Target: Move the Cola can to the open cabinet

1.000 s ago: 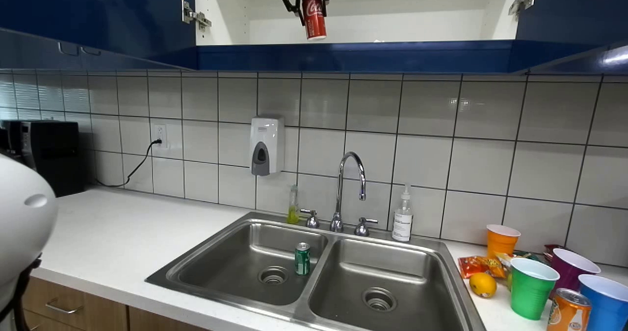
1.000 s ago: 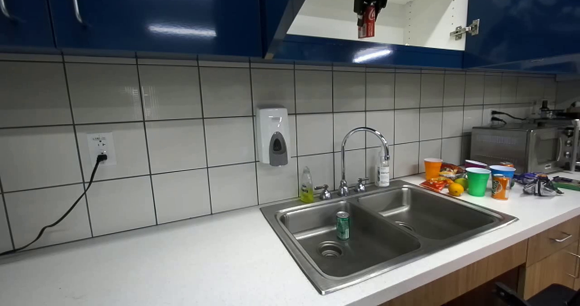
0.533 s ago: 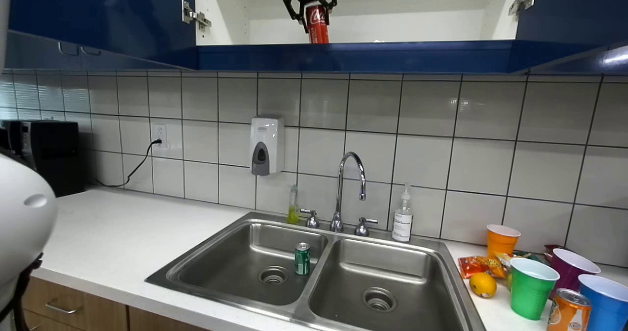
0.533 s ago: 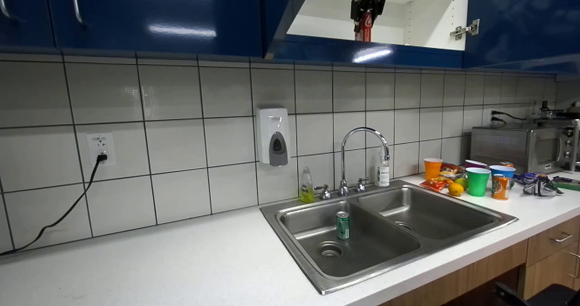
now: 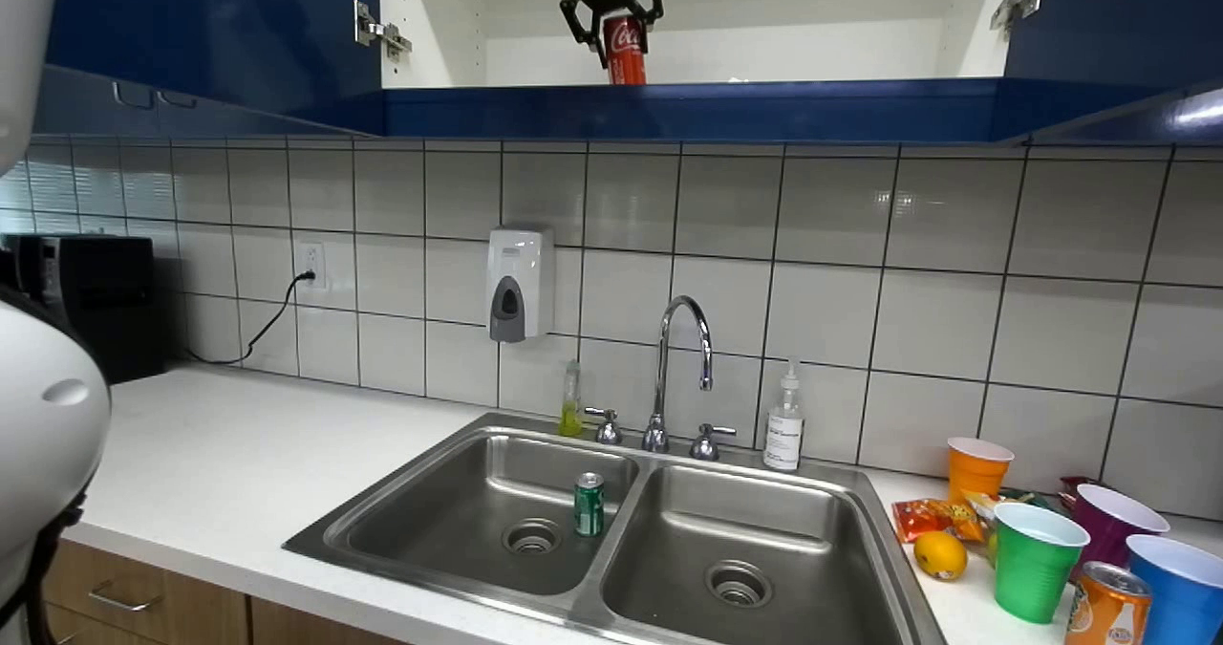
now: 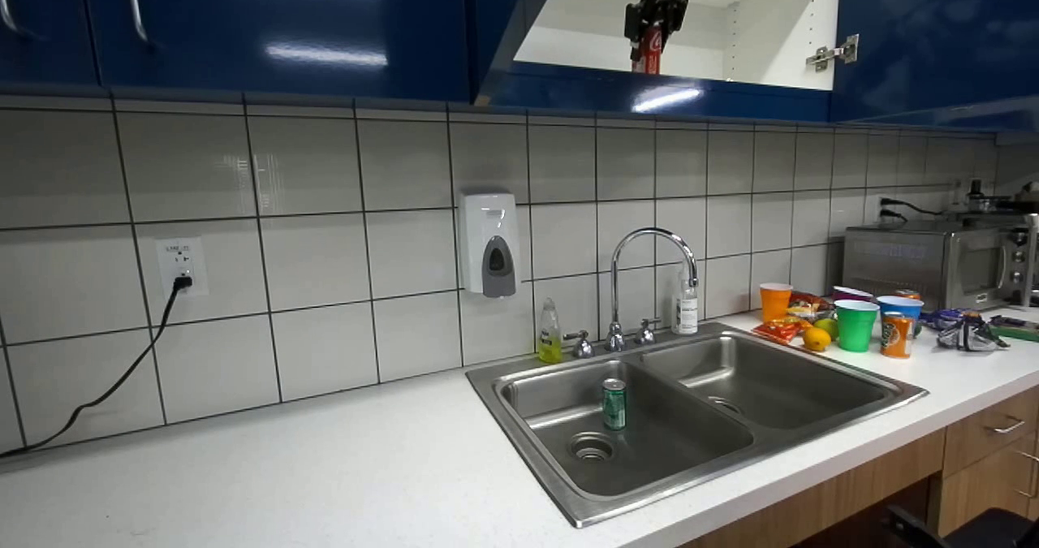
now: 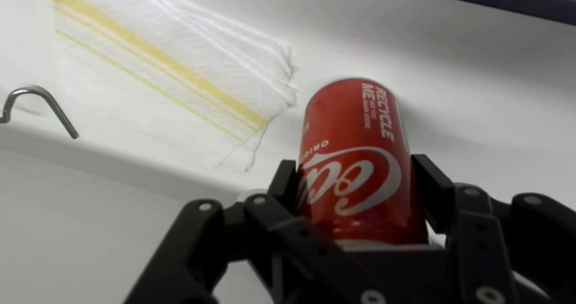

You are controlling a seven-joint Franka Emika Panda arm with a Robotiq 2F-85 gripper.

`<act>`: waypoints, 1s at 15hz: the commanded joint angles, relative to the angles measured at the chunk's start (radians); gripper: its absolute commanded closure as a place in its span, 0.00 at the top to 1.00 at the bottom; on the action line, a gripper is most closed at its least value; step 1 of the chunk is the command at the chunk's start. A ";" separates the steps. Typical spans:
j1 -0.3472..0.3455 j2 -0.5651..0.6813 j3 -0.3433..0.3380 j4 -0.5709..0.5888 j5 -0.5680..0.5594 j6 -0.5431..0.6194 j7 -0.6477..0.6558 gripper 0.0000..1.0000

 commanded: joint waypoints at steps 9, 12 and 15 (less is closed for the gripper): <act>-0.038 0.090 -0.013 0.119 0.061 -0.035 0.006 0.91; -0.045 0.105 -0.016 0.125 0.069 -0.041 0.002 1.00; -0.052 0.118 -0.020 0.126 0.074 -0.044 0.002 1.00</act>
